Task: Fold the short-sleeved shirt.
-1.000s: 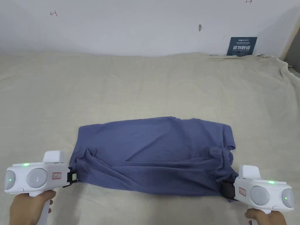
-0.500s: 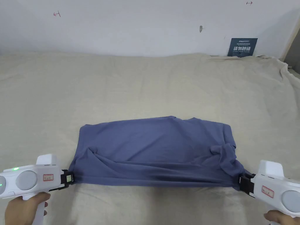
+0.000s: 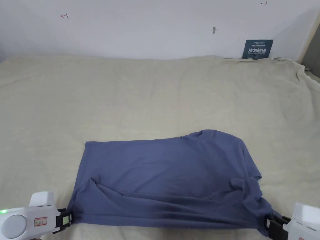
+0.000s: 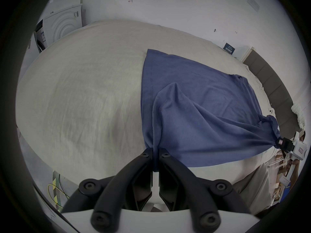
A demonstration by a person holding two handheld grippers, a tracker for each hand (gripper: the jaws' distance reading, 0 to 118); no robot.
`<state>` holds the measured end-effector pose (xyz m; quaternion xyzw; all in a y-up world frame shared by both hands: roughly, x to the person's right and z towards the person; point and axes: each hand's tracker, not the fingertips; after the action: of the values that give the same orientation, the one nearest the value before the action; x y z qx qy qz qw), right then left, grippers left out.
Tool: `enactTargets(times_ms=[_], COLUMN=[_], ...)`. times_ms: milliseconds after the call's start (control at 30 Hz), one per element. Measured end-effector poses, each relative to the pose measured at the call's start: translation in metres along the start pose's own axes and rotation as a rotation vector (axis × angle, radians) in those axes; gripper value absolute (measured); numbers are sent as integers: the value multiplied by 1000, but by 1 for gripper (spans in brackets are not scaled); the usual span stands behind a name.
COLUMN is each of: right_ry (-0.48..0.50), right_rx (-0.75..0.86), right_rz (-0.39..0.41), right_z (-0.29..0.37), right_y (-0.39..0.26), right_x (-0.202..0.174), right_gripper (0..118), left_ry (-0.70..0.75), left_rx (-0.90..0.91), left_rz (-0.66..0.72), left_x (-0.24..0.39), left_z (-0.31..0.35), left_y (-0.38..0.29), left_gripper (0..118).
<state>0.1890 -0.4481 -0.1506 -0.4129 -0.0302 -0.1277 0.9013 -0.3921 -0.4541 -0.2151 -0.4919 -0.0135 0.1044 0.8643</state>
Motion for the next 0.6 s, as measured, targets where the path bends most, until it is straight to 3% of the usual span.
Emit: enactTargets(times_ms=[233,467,500,533,600], right_ry=[-62,-81,-92,-97,-92], right_rx=[-83,-99,-102,-97,-59], right_rz=[-31,-8,-5,4,29], right_z=[-36,-37,-33,-29,-16], right_y=[-27,-22,-19,-16,-8], right_x=[8,5,1,-3,-10], right_gripper=[7,10,14,27,62], left_ry=[97,138,150,169,187], left_rx=[-28,-5,11,34,45], left_rz=[-86,-121,-135,-145,-158], left_x=[12,24,27,29,34], left_z=[-21,-19,-16,-15,-9], left_y=[-19,-23,-24,-24,-21], left_gripper=[3,7,16,30,59])
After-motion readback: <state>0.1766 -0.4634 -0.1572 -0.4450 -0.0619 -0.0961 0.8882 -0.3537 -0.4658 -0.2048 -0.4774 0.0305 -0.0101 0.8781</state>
